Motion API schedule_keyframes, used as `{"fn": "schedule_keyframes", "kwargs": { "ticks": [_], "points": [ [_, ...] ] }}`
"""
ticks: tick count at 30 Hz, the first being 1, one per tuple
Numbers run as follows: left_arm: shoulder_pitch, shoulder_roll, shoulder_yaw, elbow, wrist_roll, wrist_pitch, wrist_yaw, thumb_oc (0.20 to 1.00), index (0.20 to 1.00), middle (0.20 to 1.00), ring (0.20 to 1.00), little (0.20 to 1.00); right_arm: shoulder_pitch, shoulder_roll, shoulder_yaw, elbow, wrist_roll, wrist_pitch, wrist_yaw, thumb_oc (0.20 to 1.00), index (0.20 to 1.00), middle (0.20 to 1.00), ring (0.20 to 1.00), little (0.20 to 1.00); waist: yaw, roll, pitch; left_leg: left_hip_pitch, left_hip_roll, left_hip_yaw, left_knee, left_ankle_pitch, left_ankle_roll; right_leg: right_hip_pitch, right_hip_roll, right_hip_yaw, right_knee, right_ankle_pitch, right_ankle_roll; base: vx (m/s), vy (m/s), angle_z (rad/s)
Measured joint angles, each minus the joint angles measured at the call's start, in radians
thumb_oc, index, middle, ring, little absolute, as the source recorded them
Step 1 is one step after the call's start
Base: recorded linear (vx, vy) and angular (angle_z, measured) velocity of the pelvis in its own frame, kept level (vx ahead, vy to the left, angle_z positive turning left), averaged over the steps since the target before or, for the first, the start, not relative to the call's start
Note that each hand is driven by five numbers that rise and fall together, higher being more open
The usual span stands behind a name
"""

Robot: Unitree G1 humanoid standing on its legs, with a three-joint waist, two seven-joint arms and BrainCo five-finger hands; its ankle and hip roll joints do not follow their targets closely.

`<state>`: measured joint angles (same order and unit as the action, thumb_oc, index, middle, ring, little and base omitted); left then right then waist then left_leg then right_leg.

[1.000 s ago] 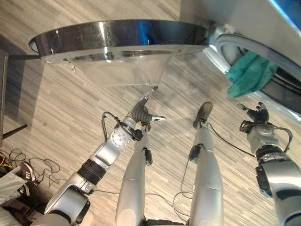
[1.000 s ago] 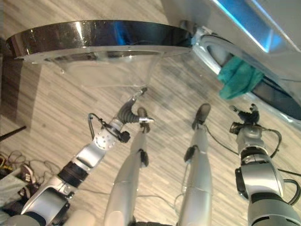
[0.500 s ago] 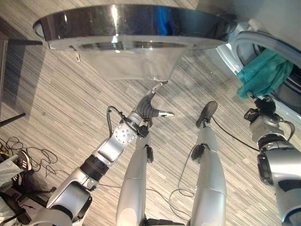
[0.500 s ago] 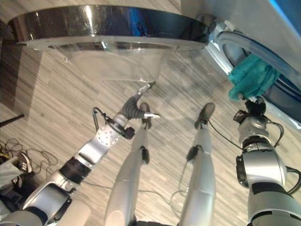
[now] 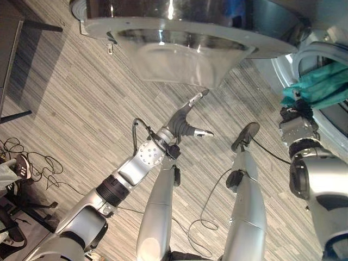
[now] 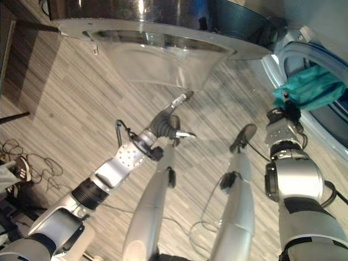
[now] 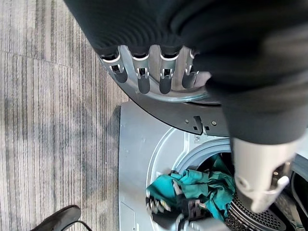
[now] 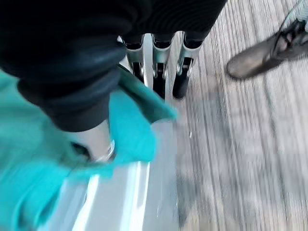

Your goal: Grab the laundry basket,head to the washer,open it,put in the laundry and shut it.

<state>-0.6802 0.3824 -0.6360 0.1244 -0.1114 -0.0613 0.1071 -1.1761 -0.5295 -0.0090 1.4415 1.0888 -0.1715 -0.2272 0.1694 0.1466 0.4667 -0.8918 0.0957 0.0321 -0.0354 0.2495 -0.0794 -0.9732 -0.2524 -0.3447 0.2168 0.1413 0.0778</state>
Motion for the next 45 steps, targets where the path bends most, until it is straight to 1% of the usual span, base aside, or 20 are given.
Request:
{"fn": "schedule_keyframes", "kwargs": {
  "ticks": [5, 10, 11, 13, 16, 17, 19, 22, 23, 24, 29, 32, 33, 39, 40, 41, 42, 43, 44, 45],
  "points": [
    [0.004, 0.006, -0.003, 0.018, 0.001, 0.001, 0.000, 1.000, 1.000, 1.000, 1.000, 1.000, -0.001, 0.015, -0.010, -0.072, 0.046, -0.005, -0.011, 0.200, 0.200, 0.200, 0.200, 0.200, -0.004, 0.000, 0.000, 0.003, -0.003, -0.003, 0.007, 0.001, 0.000, 0.007, -0.005, -0.005, 0.007, 0.003, -0.001, -0.03, 0.006, 0.03],
    [0.042, 0.029, 0.052, 0.019, 0.014, 0.002, 0.012, 1.000, 1.000, 1.000, 1.000, 1.000, 0.102, 0.019, -0.012, -0.230, 0.046, 0.001, -0.039, 0.200, 0.200, 0.200, 0.200, 0.200, -0.034, -0.007, 0.004, 0.025, -0.003, -0.016, 0.013, -0.010, 0.012, 0.048, -0.003, -0.017, -0.012, 0.001, 0.002, 0.02, -0.010, 0.03],
    [0.081, 0.038, 0.076, 0.012, 0.014, 0.002, 0.024, 1.000, 1.000, 1.000, 1.000, 1.000, 0.156, 0.019, -0.030, -0.337, 0.039, -0.036, -0.055, 0.200, 0.200, 0.200, 0.200, 0.200, -0.048, -0.010, 0.006, 0.029, -0.004, -0.014, 0.014, -0.016, 0.018, 0.054, -0.006, -0.016, -0.014, -0.003, 0.007, 0.02, -0.038, -0.01],
    [0.100, 0.060, 0.072, 0.018, 0.013, 0.004, 0.028, 1.000, 1.000, 1.000, 1.000, 1.000, 0.157, -0.053, -0.063, -0.399, 0.013, -0.080, -0.080, 0.200, 0.200, 0.200, 0.200, 0.200, -0.061, -0.019, 0.012, 0.039, -0.007, -0.008, 0.016, -0.012, 0.012, 0.063, -0.007, -0.015, -0.016, 0.003, 0.004, -0.01, -0.022, -0.01],
    [0.108, 0.089, 0.032, 0.016, 0.008, 0.000, 0.027, 1.000, 1.000, 1.000, 1.000, 1.000, 0.033, -0.333, -0.075, -0.392, -0.057, -0.172, -0.146, 0.200, 0.200, 0.200, 0.200, 0.200, -0.076, -0.021, 0.013, 0.043, -0.012, -0.007, 0.013, -0.009, 0.014, 0.068, -0.012, -0.015, -0.018, 0.009, 0.007, 0.04, 0.010, 0.02],
    [0.108, 0.087, 0.031, 0.013, 0.007, 0.000, 0.028, 1.000, 1.000, 1.000, 1.000, 1.000, 0.034, -0.323, -0.080, -0.391, -0.092, -0.269, -0.163, 0.200, 0.200, 0.200, 0.200, 0.200, -0.077, -0.021, 0.013, 0.044, -0.013, -0.003, 0.012, -0.009, 0.015, 0.066, -0.014, -0.013, -0.019, 0.011, 0.007, 0.00, 0.000, 0.00],
    [0.107, 0.085, 0.027, 0.006, 0.004, -0.002, 0.026, 1.000, 1.000, 1.000, 1.000, 1.000, 0.013, -0.320, -0.058, -0.358, -0.093, -0.232, -0.187, 0.200, 0.200, 0.200, 0.200, 0.200, -0.075, -0.021, 0.013, 0.047, -0.015, 0.002, 0.007, -0.009, 0.015, 0.066, -0.014, -0.009, -0.027, 0.020, 0.008, 0.02, 0.011, -0.05],
    [0.111, 0.085, 0.031, 0.003, 0.002, -0.002, 0.025, 1.000, 1.000, 1.000, 1.000, 1.000, -0.006, -0.320, -0.032, -0.355, -0.106, -0.216, -0.208, 0.200, 0.200, 0.200, 0.200, 0.200, -0.076, -0.021, 0.013, 0.054, -0.017, 0.008, -0.005, -0.006, 0.019, 0.066, -0.012, 0.000, -0.042, 0.027, 0.010, 0.02, -0.010, -0.06],
    [0.112, 0.085, 0.033, 0.003, -0.001, -0.002, 0.021, 1.000, 1.000, 1.000, 1.000, 1.000, -0.022, -0.312, -0.023, -0.355, -0.126, -0.214, -0.212, 0.485, 0.485, 0.485, 0.485, 0.485, -0.074, -0.020, 0.013, 0.052, -0.016, 0.011, -0.006, -0.006, 0.019, 0.066, -0.008, 0.003, -0.051, 0.032, 0.010, 0.03, -0.021, -0.07],
    [0.113, 0.085, 0.033, 0.004, -0.004, -0.002, 0.020, 1.000, 1.000, 1.000, 1.000, 1.000, -0.028, -0.305, -0.013, -0.355, -0.129, -0.214, -0.215, 1.000, 1.000, 1.000, 1.000, 1.000, -0.074, -0.020, 0.013, 0.052, -0.015, 0.012, -0.006, -0.006, 0.019, 0.066, -0.007, 0.003, -0.052, 0.032, 0.010, 0.02, -0.020, -0.06],
    [0.105, 0.068, 0.029, 0.018, -0.039, -0.004, 0.020, 1.000, 1.000, 1.000, 1.000, 1.000, -0.112, -0.192, 0.114, -0.311, -0.155, -0.162, -0.180, 1.000, 1.000, 1.000, 1.000, 1.000, -0.069, -0.021, 0.012, 0.048, 0.000, 0.010, -0.007, -0.001, 0.011, 0.063, 0.011, 0.000, -0.058, 0.036, 0.002, 0.04, 0.000, -0.04],
    [0.081, 0.034, 0.029, 0.031, -0.041, -0.002, 0.026, 1.000, 1.000, 1.000, 1.000, 1.000, -0.106, -0.073, 0.115, -0.323, -0.157, -0.136, -0.137, 1.000, 1.000, 1.000, 1.000, 1.000, -0.067, -0.021, 0.012, 0.045, 0.005, 0.009, -0.004, -0.001, 0.011, 0.061, 0.015, -0.001, -0.054, 0.033, 0.000, -0.04, -0.001, 0.00],
    [0.069, 0.004, 0.035, 0.043, -0.041, -0.002, 0.030, 1.000, 1.000, 1.000, 1.000, 1.000, -0.079, -0.020, 0.064, -0.353, -0.144, -0.175, -0.139, 1.000, 1.000, 1.000, 1.000, 1.000, -0.070, -0.021, 0.012, 0.044, 0.004, 0.008, -0.002, -0.001, 0.011, 0.059, 0.011, -0.002, -0.046, 0.028, -0.001, 0.05, 0.023, 0.05],
    [0.064, 0.003, 0.044, 0.055, -0.038, -0.001, 0.044, 1.000, 1.000, 1.000, 1.000, 1.000, -0.004, 0.004, 0.042, -0.433, -0.101, -0.176, -0.113, 1.000, 1.000, 1.000, 1.000, 1.000, -0.077, -0.021, 0.012, 0.053, 0.002, 0.009, 0.000, -0.003, 0.008, 0.065, 0.010, 0.001, -0.038, 0.025, 0.001, -0.03, 0.054, 0.00],
    [0.074, 0.003, 0.063, 0.052, -0.030, 0.004, 0.042, 1.000, 1.000, 1.000, 1.000, 1.000, 0.084, 0.029, -0.004, -0.553, -0.092, -0.177, -0.101, 1.000, 1.000, 1.000, 1.000, 1.000, -0.090, -0.029, 0.015, 0.059, 0.005, 0.011, 0.012, -0.008, 0.005, 0.076, 0.010, -0.002, -0.035, 0.026, -0.001, 0.07, 0.077, -0.05],
    [0.102, 0.018, 0.084, 0.049, -0.011, 0.007, 0.027, 1.000, 1.000, 1.000, 1.000, 1.000, 0.231, 0.085, -0.070, -0.724, -0.106, -0.190, -0.067, 1.000, 1.000, 1.000, 1.000, 1.000, -0.090, -0.051, 0.042, 0.101, 0.010, 0.018, 0.015, -0.020, 0.007, 0.117, 0.007, -0.002, -0.037, 0.024, -0.004, 0.00, 0.057, -0.09],
    [0.127, 0.032, 0.088, 0.057, 0.002, 0.015, 0.025, 1.000, 1.000, 1.000, 1.000, 1.000, 0.332, 0.107, -0.044, -0.764, -0.131, -0.191, -0.043, 1.000, 1.000, 1.000, 1.000, 1.000, -0.102, -0.064, 0.052, 0.147, 0.013, 0.025, 0.014, -0.029, 0.007, 0.163, 0.008, -0.001, -0.043, 0.022, -0.007, 0.01, 0.070, -0.06],
    [0.182, 0.047, 0.085, 0.066, 0.013, 0.015, 0.010, 1.000, 1.000, 1.000, 1.000, 1.000, 0.484, 0.109, 0.033, -0.743, -0.181, -0.165, -0.024, 1.000, 1.000, 1.000, 1.000, 1.000, -0.132, -0.075, 0.042, 0.216, 0.008, 0.022, 0.008, -0.039, 0.006, 0.238, 0.014, 0.000, -0.061, 0.018, -0.002, 0.02, 0.044, -0.09],
    [0.263, 0.048, 0.100, 0.076, 0.018, 0.004, -0.006, 1.000, 1.000, 1.000, 1.000, 1.000, 0.651, 0.107, 0.098, -0.749, -0.260, -0.144, 0.004, 1.000, 1.000, 1.000, 1.000, 1.000, -0.137, -0.092, -0.017, 0.246, 0.005, 0.037, 0.011, -0.062, 0.012, 0.261, 0.006, 0.010, -0.062, 0.007, 0.007, 0.14, 0.090, -0.04],
    [0.356, 0.058, 0.117, 0.085, 0.036, 0.008, -0.011, 1.000, 1.000, 1.000, 1.000, 1.000, 0.807, 0.113, 0.156, -0.755, -0.323, -0.110, 0.024, 1.000, 1.000, 1.000, 1.000, 1.000, -0.170, -0.102, -0.082, 0.266, 0.000, 0.035, 0.019, -0.084, 0.013, 0.287, 0.006, 0.014, -0.067, -0.015, 0.020, 0.12, 0.076, -0.09]
  ]
}}
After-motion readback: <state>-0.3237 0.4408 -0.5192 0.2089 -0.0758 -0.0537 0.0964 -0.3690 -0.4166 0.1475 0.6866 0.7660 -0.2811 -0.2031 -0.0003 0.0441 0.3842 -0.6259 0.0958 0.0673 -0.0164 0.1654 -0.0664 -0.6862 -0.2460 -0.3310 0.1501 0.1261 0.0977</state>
